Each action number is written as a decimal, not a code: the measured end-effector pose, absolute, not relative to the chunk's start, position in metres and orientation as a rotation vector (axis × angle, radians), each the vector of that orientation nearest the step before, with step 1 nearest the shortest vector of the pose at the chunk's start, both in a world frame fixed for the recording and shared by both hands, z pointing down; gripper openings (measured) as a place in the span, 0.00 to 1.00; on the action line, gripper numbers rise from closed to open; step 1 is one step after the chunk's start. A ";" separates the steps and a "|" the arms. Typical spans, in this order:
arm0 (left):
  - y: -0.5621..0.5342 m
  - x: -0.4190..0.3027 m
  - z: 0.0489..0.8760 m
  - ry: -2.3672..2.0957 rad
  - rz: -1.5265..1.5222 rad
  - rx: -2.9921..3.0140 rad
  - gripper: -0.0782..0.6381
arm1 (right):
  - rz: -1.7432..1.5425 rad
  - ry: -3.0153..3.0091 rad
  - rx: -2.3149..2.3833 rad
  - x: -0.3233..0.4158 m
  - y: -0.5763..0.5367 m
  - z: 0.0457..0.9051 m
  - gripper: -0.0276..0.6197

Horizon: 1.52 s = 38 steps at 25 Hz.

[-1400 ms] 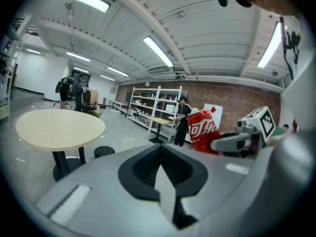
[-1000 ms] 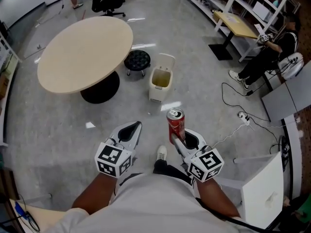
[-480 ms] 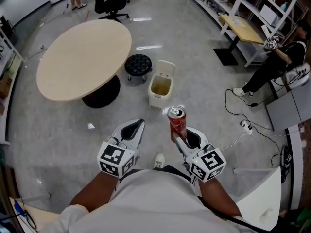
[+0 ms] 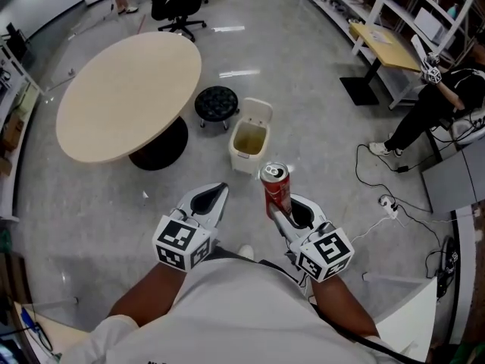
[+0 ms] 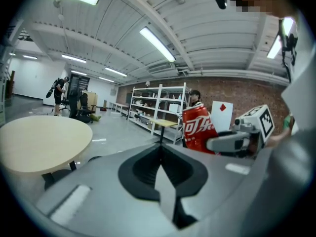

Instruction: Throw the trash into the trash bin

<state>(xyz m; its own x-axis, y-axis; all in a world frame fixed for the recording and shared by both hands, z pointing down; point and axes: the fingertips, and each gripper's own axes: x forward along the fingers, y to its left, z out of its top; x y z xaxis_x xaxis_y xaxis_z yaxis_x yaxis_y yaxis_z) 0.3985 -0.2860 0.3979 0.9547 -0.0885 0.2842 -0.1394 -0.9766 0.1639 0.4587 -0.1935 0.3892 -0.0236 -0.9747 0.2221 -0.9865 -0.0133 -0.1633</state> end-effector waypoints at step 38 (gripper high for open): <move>-0.418 0.508 0.422 -0.147 0.541 2.904 0.12 | 0.631 -2.078 2.218 0.566 -0.307 0.427 0.21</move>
<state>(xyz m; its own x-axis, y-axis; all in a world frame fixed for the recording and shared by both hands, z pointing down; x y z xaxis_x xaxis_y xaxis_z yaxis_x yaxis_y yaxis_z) 0.5079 -0.4182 0.4216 0.9287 -0.0631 0.3654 -0.1300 -0.9782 0.1616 0.5664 -0.3071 0.4267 0.0218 -0.9487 0.3156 -0.9639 -0.1037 -0.2453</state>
